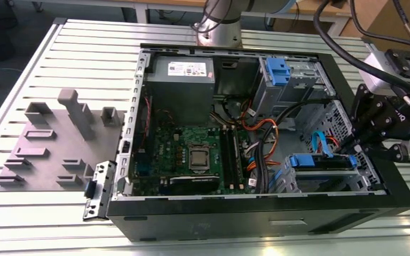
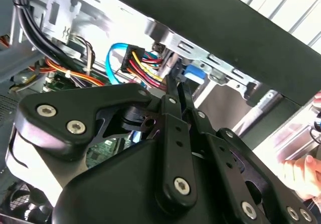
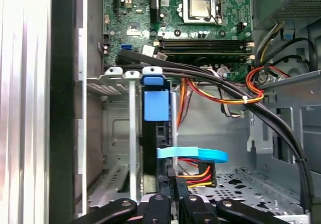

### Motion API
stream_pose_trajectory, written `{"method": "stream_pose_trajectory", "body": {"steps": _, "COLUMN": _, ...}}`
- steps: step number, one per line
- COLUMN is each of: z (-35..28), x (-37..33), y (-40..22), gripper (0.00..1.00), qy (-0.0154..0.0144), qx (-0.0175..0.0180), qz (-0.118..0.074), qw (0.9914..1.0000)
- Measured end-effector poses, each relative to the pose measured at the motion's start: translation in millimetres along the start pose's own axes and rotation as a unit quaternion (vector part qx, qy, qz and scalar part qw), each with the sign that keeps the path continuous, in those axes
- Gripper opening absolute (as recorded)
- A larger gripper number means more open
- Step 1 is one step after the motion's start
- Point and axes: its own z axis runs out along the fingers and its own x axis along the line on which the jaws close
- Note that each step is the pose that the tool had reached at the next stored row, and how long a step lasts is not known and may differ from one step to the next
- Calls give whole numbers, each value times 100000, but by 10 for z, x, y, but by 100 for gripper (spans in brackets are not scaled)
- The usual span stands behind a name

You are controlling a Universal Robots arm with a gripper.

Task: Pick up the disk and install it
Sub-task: 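Insert the second disk wire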

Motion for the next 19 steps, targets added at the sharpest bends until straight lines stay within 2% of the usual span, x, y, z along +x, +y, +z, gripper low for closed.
{"method": "stream_pose_trajectory", "body": {"steps": 3, "z": -2, "x": 51, "y": 0, "gripper": 16, "qy": -9, "qx": 1, "qz": 9, "qw": 100000}}
{"method": "stream_pose_trajectory", "body": {"steps": 8, "z": -5, "x": 96, "y": -2, "gripper": 16, "qy": 2, "qx": 1, "qz": 8, "qw": 100000}}
{"method": "stream_pose_trajectory", "body": {"steps": 19, "z": 41, "x": 104, "y": -5, "gripper": 16, "qy": 9, "qx": 1, "qz": 8, "qw": 100000}}
